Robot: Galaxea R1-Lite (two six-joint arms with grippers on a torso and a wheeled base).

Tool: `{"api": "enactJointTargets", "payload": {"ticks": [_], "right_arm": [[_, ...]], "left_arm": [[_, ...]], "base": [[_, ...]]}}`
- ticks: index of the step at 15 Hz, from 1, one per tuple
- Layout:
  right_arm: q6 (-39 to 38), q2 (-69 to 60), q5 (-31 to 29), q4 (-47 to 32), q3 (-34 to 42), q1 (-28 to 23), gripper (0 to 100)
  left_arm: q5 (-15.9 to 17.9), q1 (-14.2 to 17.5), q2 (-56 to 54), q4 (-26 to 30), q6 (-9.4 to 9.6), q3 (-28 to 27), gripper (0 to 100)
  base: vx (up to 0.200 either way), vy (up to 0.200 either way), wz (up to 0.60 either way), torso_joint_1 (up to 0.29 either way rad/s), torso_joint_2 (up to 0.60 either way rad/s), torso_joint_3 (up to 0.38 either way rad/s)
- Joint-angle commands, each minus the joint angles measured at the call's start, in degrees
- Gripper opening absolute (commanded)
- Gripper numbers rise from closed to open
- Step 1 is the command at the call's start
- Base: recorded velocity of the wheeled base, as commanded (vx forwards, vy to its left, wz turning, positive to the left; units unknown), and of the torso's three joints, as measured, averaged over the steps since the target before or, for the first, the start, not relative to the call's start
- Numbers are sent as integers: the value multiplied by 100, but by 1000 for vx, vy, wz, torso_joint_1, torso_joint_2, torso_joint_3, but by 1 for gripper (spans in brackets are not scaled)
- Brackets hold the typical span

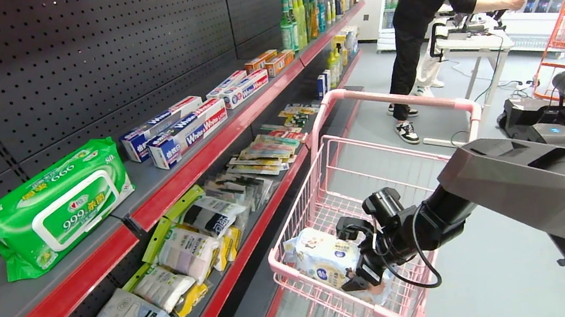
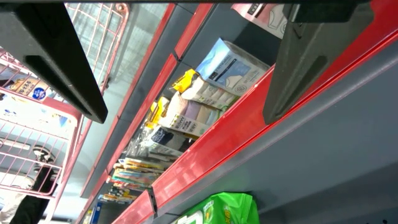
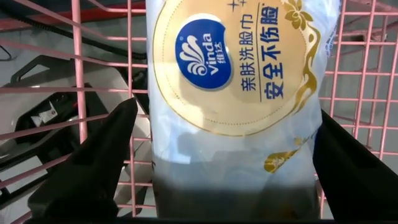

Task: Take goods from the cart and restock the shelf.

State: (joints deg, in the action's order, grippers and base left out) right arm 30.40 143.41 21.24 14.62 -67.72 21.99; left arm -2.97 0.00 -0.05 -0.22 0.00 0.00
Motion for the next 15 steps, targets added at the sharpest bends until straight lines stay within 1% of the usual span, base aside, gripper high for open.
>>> {"api": "enactJointTargets", "payload": {"ticks": [1,5,6,8,11,12,13,15], "right_arm": [[1,29,-5,-3,-31,16,100],[1,29,-23,-20,-22,16,100],[9,29,-14,-47,-13,16,0],[1,3,-23,-363,-31,51,0],[-149,-6,-32,-389,-4,51,0],[-333,-32,-32,-381,4,51,0],[-650,-235,-164,-381,31,7,0],[-1221,-753,-577,-381,57,-134,0]], "left_arm": [[-1,0,5,-4,0,0,100],[-1,0,5,-4,0,0,100],[-1,0,5,-4,0,0,100],[-1,0,5,-4,0,0,100],[-1,0,5,4,0,0,100],[-1,0,5,4,0,0,100],[-1,0,5,-4,0,0,100],[-1,0,5,-4,0,0,100]], "base": [[0,0,0,0,0,0],[0,0,0,0,0,0],[0,0,0,0,0,0],[0,0,0,0,0,0],[0,0,0,0,0,0],[0,0,0,0,0,0],[0,0,0,0,0,0],[0,0,0,0,0,0]]}}
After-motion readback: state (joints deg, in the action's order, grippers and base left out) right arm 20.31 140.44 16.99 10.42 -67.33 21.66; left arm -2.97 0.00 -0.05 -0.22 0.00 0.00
